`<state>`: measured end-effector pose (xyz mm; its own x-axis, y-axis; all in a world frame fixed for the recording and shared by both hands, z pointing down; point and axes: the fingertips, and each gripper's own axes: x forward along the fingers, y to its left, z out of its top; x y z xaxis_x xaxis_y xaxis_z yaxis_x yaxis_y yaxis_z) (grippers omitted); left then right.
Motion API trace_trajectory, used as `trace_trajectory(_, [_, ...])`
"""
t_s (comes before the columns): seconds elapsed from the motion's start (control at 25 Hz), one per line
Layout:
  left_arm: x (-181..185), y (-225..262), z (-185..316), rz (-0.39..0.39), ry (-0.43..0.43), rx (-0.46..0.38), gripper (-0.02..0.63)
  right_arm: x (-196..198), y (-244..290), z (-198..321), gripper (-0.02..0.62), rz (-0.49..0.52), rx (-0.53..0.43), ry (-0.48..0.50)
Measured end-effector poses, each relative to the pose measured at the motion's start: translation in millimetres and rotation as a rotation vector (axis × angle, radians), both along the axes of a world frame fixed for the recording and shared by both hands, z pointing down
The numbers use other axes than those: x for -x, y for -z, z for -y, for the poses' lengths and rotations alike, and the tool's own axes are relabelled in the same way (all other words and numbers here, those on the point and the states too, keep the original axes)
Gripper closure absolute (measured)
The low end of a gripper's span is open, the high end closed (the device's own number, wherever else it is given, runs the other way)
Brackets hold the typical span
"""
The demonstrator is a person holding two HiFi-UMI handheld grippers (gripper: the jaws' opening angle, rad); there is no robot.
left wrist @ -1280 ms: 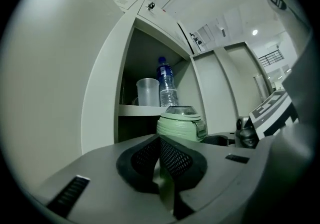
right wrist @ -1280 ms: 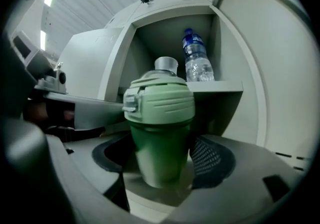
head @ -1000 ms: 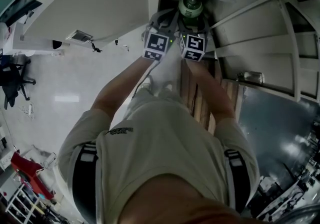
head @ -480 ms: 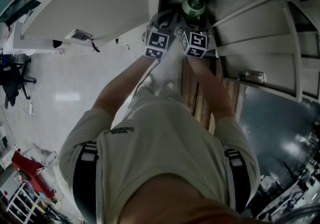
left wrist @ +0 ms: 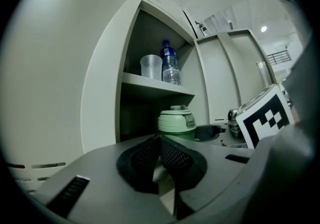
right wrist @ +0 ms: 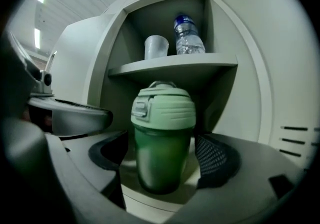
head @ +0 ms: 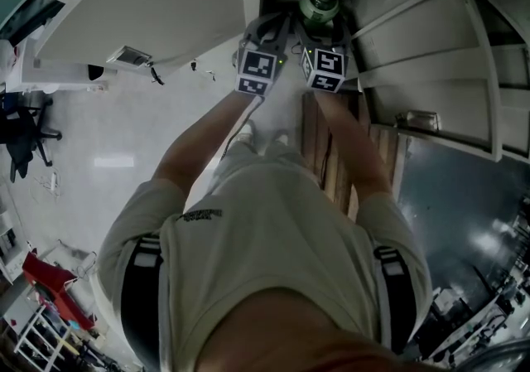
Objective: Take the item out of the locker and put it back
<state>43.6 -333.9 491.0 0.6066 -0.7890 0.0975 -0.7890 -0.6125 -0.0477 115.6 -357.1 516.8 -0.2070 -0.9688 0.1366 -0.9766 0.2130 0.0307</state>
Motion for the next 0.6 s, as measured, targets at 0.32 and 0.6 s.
trace_trajectory(0.32, [6.1,21.3,-8.8,-0.019,-0.02,-0.002,0.594,-1.9,57.1,-24.5,0.17,0.027,-0.098,0.028])
trace_trajectory(0.6, [3.2,70.0,-24.8,-0.02,-0.085,-0.057,0.594,-3.1,121.8,-52.8,0.24,0.053,-0.201,0.045])
